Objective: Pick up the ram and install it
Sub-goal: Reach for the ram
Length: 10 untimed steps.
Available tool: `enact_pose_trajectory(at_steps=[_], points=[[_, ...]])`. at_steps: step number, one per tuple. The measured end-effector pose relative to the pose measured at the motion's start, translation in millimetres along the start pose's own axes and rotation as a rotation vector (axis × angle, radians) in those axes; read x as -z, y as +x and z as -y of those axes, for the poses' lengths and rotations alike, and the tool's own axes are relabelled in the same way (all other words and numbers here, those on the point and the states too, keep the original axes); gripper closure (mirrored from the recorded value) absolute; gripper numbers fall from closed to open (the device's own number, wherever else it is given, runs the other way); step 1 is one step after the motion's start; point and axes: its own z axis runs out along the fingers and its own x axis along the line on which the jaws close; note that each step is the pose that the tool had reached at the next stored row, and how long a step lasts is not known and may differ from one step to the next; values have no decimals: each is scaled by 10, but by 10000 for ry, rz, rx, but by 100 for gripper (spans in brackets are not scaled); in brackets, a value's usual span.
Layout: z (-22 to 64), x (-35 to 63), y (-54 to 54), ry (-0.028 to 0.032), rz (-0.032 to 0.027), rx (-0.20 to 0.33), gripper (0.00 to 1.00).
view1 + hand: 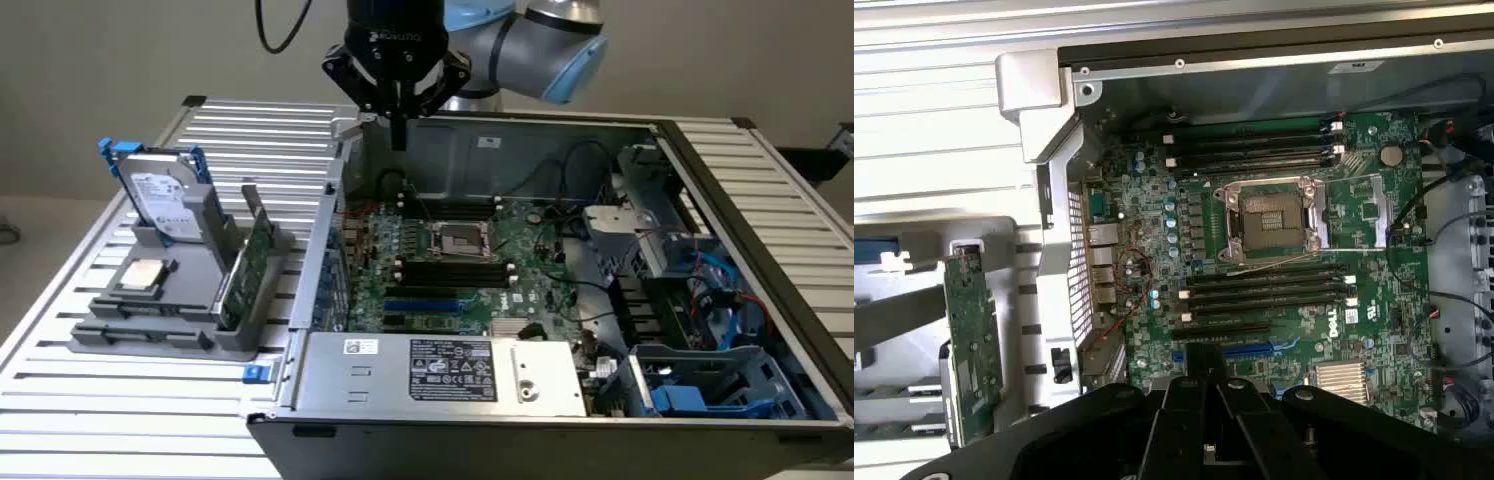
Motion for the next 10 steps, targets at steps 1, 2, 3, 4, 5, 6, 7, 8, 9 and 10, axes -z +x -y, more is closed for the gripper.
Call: enact_pose_trajectory(at_steps=[1,2,3,4,5,6,7,8,9,10], points=[[0,0,0,0,0,0,89],[0,0,0,1,0,0,89],[0,0,0,1,0,0,89],[0,0,0,1,0,0,89],[0,0,0,1,0,0,89],[0,0,0,0,0,0,89],[0,0,0,0,0,0,89],[0,0,0,0,0,-1,89],[0,0,0,1,0,-1,89],[0,0,0,0,0,-1,89]])
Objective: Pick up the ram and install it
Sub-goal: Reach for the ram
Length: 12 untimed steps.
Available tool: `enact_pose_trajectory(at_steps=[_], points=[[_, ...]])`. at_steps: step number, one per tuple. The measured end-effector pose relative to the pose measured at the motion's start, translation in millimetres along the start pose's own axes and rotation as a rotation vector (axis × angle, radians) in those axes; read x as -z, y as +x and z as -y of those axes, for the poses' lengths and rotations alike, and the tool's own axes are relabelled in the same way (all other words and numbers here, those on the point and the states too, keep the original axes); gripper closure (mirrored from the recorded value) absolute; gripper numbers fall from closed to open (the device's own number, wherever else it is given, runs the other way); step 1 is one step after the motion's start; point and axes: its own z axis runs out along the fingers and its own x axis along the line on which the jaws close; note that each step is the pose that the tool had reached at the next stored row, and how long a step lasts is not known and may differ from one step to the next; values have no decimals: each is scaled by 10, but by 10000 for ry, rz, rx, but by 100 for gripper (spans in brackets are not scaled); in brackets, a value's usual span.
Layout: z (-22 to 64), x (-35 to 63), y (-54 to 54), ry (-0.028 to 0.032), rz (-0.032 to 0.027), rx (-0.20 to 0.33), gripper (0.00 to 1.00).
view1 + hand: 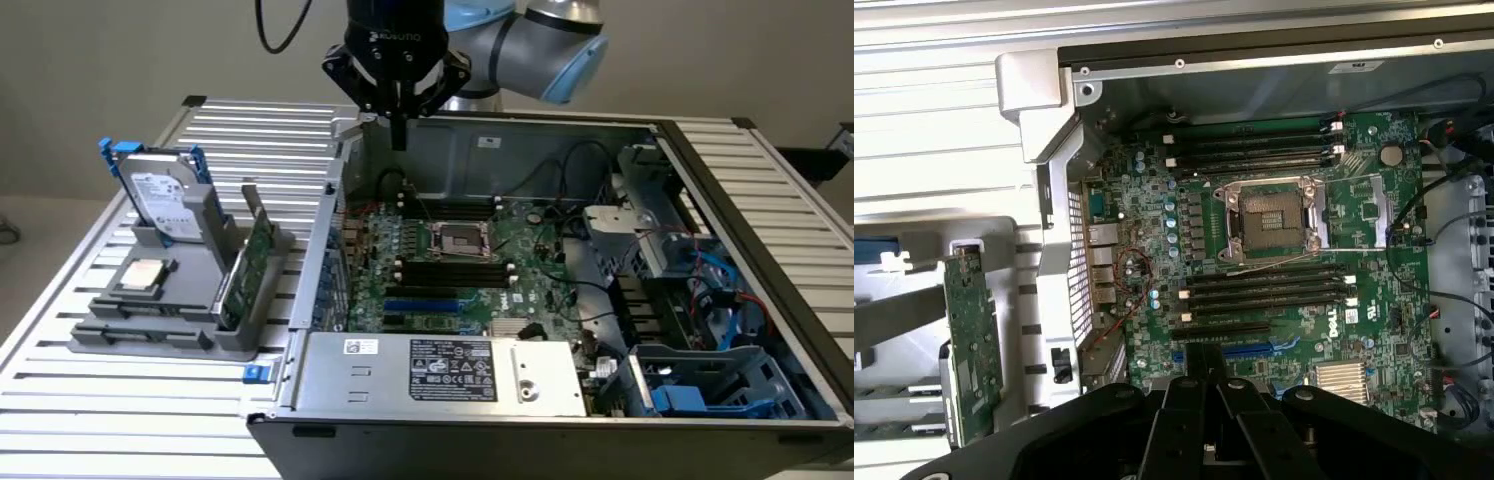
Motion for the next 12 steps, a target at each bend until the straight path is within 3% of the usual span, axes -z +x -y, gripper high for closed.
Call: enact_pose_trajectory(at_steps=[5,9,12], points=[[1,1,14,2,0,-4,89],[19,3,181,9,-73,-4,89],[33,1,316,9,-81,-4,89]])
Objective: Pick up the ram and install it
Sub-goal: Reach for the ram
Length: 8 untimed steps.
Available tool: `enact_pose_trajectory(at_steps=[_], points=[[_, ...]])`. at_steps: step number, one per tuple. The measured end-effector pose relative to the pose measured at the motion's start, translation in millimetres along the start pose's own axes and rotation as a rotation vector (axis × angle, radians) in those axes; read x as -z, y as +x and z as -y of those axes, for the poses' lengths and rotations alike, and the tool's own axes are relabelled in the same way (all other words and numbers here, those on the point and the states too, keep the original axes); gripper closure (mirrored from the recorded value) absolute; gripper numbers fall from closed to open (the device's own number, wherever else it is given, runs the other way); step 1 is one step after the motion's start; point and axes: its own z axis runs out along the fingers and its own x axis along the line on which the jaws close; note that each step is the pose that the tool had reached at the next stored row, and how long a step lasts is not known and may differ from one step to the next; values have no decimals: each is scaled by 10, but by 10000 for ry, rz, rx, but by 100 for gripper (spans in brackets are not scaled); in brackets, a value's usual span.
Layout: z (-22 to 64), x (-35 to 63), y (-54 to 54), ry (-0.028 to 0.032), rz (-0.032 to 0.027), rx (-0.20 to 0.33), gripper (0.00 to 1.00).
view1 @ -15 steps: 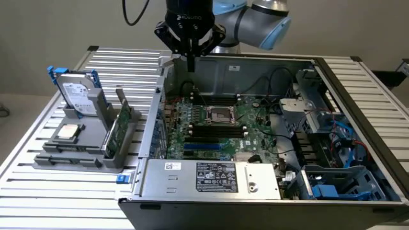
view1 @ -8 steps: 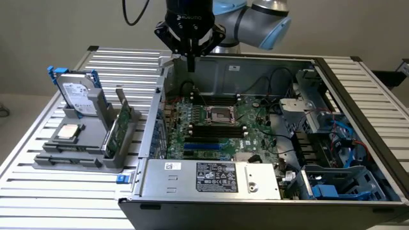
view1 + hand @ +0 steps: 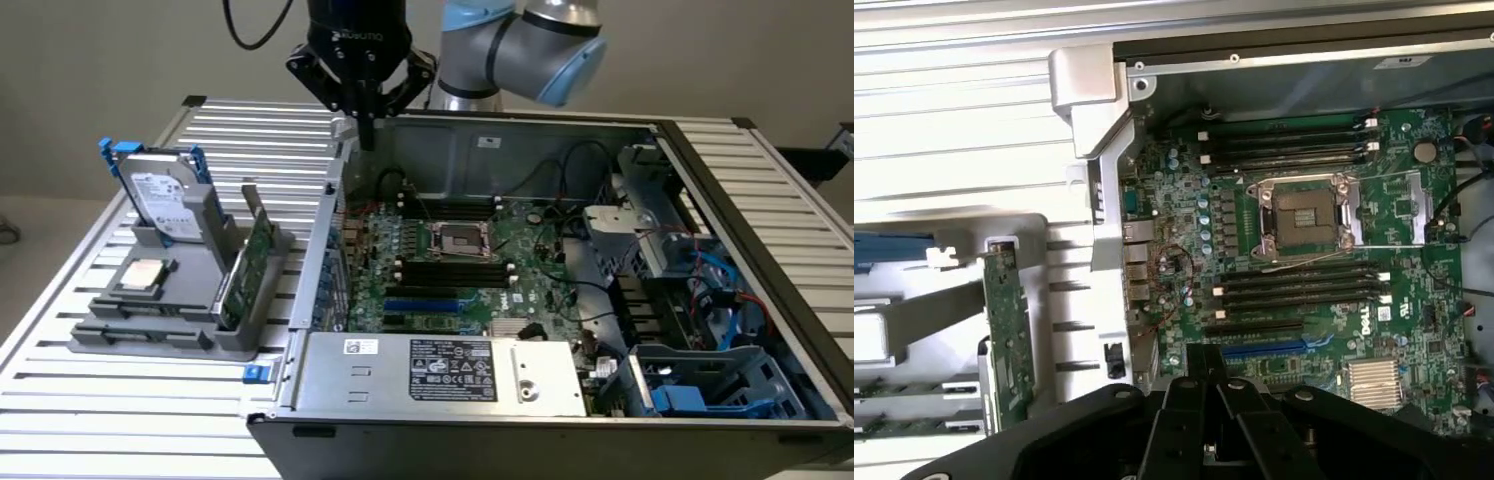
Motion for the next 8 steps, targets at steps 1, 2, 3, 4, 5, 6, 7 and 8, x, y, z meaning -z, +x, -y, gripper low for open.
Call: enact_pose_trajectory(at_steps=[1,2,3,4,5,6,7,8], points=[[5,-1,47,0,0,0,89],[10,-2,92,0,0,1,89],[15,-3,138,0,0,0,89],[19,-4,183,0,-1,-1,89],[24,-6,227,0,0,1,89],[29,-9,272,0,0,1,89],[34,-10,318,0,0,0,89],[40,-12,363,0,-1,-1,89]])
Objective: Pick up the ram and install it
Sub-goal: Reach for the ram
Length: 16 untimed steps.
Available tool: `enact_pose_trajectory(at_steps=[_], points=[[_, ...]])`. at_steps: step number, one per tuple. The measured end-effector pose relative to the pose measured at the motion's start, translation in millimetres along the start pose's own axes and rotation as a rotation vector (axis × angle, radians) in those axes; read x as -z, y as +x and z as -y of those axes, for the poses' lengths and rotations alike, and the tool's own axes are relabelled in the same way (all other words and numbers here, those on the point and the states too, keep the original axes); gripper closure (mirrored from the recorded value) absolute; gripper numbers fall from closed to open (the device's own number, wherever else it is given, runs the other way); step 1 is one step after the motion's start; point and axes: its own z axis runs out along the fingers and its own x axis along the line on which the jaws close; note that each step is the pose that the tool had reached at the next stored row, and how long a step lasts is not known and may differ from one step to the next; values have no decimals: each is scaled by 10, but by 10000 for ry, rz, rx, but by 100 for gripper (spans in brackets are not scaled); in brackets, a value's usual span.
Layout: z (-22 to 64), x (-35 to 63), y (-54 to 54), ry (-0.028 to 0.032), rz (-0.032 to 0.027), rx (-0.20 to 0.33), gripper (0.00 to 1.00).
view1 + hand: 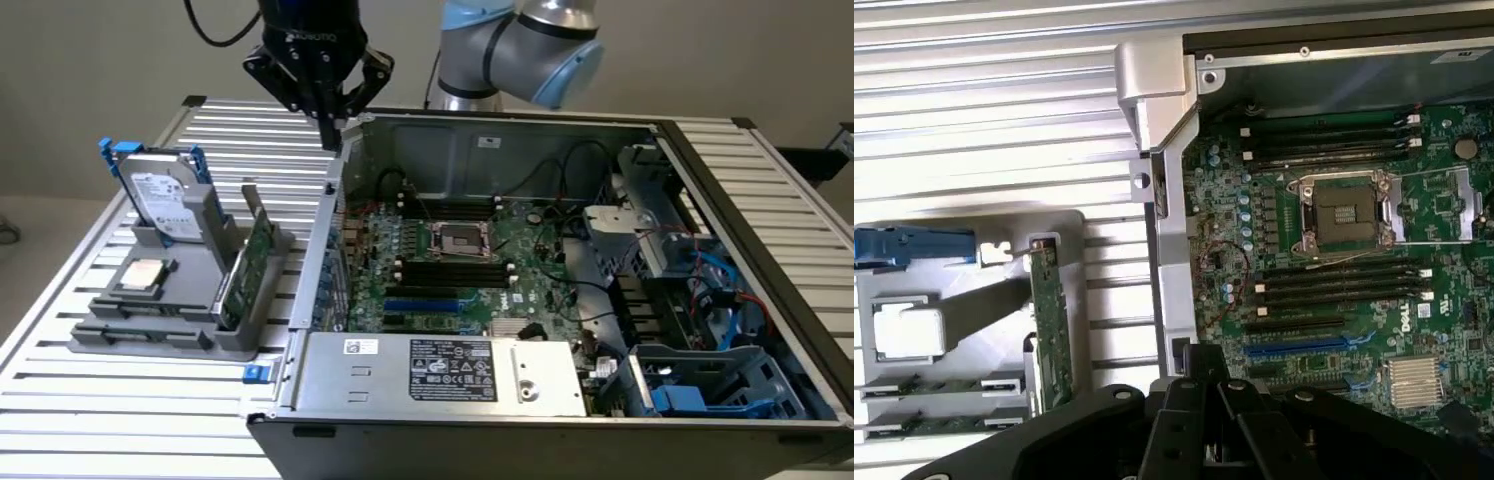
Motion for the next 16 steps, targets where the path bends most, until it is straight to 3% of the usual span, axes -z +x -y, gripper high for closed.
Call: enact_pose_trajectory(at_steps=[16], points=[[119,-60,721,-6,0,2,89]])
